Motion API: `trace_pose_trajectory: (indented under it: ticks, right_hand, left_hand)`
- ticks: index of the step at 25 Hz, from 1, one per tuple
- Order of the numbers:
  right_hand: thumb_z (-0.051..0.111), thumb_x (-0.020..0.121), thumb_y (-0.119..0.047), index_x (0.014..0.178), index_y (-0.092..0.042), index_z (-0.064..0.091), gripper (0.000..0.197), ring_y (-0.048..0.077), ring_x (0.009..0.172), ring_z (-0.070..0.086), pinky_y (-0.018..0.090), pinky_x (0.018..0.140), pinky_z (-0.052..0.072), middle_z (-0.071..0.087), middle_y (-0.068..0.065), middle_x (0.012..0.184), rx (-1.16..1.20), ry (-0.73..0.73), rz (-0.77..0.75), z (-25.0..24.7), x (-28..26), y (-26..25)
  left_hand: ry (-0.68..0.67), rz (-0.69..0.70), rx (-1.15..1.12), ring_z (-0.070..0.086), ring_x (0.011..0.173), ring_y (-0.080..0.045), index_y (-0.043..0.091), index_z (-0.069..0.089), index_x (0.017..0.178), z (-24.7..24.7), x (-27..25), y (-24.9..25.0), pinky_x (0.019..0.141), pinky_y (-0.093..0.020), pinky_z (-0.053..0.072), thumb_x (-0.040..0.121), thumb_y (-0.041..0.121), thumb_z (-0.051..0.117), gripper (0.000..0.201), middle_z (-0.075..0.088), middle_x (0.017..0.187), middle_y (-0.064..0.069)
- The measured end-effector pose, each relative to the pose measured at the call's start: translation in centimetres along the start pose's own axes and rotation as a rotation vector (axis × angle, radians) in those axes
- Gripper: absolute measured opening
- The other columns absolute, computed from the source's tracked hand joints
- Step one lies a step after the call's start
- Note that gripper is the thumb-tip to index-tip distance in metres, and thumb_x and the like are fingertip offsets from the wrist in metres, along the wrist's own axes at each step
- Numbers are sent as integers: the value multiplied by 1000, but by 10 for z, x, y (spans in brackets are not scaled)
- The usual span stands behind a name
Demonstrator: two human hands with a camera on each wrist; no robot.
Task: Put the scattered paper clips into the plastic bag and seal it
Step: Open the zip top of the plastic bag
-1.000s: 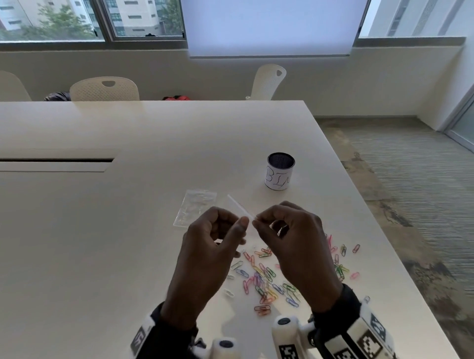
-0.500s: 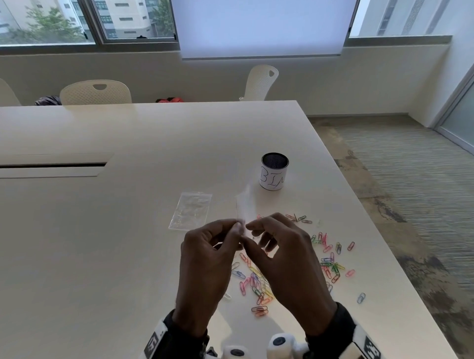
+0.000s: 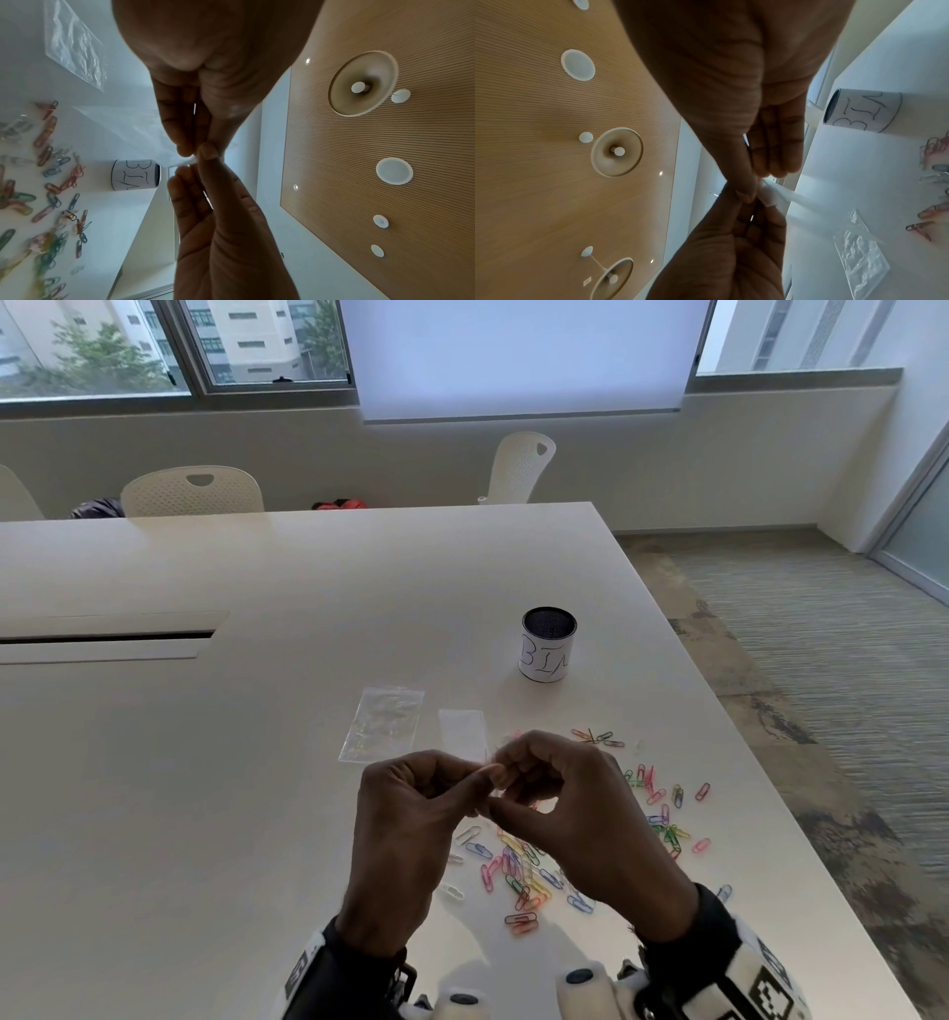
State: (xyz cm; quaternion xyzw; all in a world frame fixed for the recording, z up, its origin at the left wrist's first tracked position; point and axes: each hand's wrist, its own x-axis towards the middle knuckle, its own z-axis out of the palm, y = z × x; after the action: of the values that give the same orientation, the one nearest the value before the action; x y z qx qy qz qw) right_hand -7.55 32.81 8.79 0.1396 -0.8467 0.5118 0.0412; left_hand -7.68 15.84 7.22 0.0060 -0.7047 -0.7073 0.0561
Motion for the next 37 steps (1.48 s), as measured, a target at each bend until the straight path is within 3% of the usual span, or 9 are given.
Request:
trace_pose_trajectory:
  ticks: [3,8,14,21,24,26,28,32,37]
  right_hand:
    - [83,86,-19,95,-19,76,11,5,78,76,22,75,63,79,-8,83,72,3,34,0,0,3]
    - [76,91,-14,93,-19,77,5,17,73,77,41,74,66,79,-2,79,126,68,121,3,-1,8]
    - [77,91,-17,95,-16,78,4,12,74,78,34,76,66,80,-2,79,180,159,121,9,-4,9]
    - [76,91,-11,85,-7,76,7,13,66,78,28,66,66,78,4,72,226,157,178,12,-2,11]
    - [75,91,-7,83,-2,74,10,18,67,79,31,66,66,78,9,72,297,153,215,16,0,13]
    - [75,91,-5,81,-2,74,10,22,65,78,33,66,66,77,11,71,350,192,241,16,0,14]
    - [76,91,-7,81,-5,72,11,22,63,76,32,64,66,76,10,69,331,229,261,15,2,17]
    - [73,91,-18,85,-22,65,11,14,67,71,31,68,64,70,-1,74,4,213,236,14,5,23]
    - [72,94,-30,95,-27,61,11,5,80,69,17,73,60,67,-11,89,-93,147,129,23,7,17]
  left_hand:
    - [-9,15,-18,69,59,-16,7,84,79,1,1,-2,64,-23,59,71,18,88,14,78,67,-13]
    - [-5,82,69,73,62,-12,14,84,81,4,0,-6,63,-22,58,80,13,85,2,80,69,-3]
    - [59,90,186,78,68,-16,20,84,86,8,-1,-3,71,-41,66,82,25,84,7,81,72,3]
    - [38,178,380,77,64,0,32,79,81,11,-2,1,64,-17,62,87,24,83,10,79,72,17]
    - [45,171,398,77,63,1,33,78,79,11,-1,-2,64,-19,63,87,22,83,14,79,71,17]
    - [61,160,391,77,62,-1,27,80,78,9,0,-2,63,-21,64,87,21,83,10,79,69,15]
    - [89,161,405,76,61,-1,23,80,79,5,3,-1,61,-22,64,86,23,84,8,79,67,13]
    - [93,203,520,76,63,-5,23,72,86,2,8,-3,57,-14,59,88,20,83,11,75,73,9]
    - [44,294,588,72,67,-1,17,75,90,11,6,-7,62,-3,53,85,10,84,12,72,84,10]
